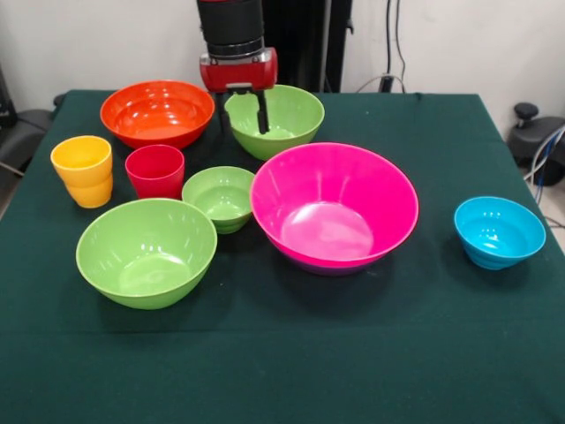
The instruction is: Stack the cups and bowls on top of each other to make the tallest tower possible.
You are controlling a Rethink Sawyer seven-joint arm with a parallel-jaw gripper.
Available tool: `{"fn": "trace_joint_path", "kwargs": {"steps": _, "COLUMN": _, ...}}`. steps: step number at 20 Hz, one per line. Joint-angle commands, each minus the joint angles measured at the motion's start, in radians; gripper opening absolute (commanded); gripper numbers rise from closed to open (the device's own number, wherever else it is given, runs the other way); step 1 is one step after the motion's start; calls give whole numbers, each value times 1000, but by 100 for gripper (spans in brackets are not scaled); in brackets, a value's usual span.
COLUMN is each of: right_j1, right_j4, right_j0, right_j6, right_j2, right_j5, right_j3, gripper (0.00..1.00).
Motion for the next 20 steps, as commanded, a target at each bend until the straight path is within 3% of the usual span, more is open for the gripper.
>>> {"fn": "trace_joint_path", "kwargs": {"steps": 1, "right_j1": 29, "right_j4": -75, "right_j0": -5, "right_j6": -1, "right_j2": 13, "right_j5": -11, "right_j3": -74, "gripper": 100}}
{"fn": "trace_joint_path", "kwargs": {"steps": 10, "right_j1": 5, "right_j4": -77, "right_j0": -42, "right_j6": -26, "right_j2": 35, "right_j5": 19, "right_j3": -61, "gripper": 100}}
{"fn": "trace_joint_path", "kwargs": {"steps": 17, "right_j1": 66, "right_j4": -95, "right_j0": -37, "right_j6": -28, "right_j2": 26, "right_j5": 13, "right_j3": -122, "gripper": 100}}
{"fn": "trace_joint_path", "kwargs": {"steps": 20, "right_j1": 115, "right_j4": -100, "right_j0": 14, "right_j6": 10, "right_j2": -17, "right_j5": -27, "right_j3": -161, "gripper": 100}}
